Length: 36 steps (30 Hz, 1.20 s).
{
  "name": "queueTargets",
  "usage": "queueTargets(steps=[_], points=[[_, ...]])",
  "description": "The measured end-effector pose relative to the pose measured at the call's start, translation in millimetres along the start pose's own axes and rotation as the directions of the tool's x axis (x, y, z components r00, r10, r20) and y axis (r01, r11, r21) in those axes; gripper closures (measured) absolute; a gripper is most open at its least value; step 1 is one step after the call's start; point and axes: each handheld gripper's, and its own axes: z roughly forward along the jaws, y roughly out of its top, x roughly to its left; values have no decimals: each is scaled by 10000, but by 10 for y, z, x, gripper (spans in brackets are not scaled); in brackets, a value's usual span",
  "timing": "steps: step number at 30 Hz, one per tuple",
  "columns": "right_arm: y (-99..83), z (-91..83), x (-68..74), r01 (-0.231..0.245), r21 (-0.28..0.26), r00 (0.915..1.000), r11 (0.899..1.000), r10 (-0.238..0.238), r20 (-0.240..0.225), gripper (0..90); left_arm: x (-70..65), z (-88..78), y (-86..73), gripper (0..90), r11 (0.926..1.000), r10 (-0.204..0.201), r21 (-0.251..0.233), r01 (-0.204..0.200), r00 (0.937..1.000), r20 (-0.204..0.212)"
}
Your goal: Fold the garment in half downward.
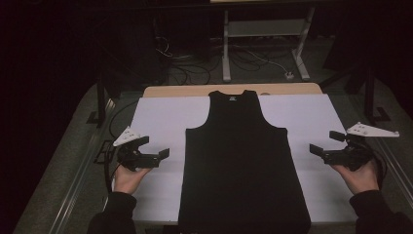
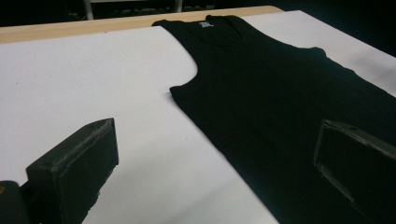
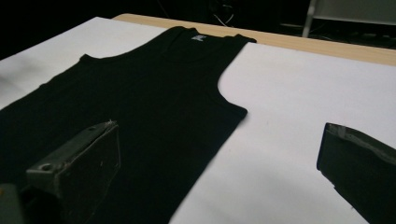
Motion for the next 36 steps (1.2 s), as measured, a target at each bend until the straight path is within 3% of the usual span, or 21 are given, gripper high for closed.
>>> queueTargets(steps=[18,36], points=[[413,169,14,620,304,9969,9976,-604,-510,0,12,120,300,0,9980,449,433,-461,9986,287],[741,423,-122,568,795,9965,9952,-516,-655,0,41,348,685,0,9934,719,843,-772,9953,643]])
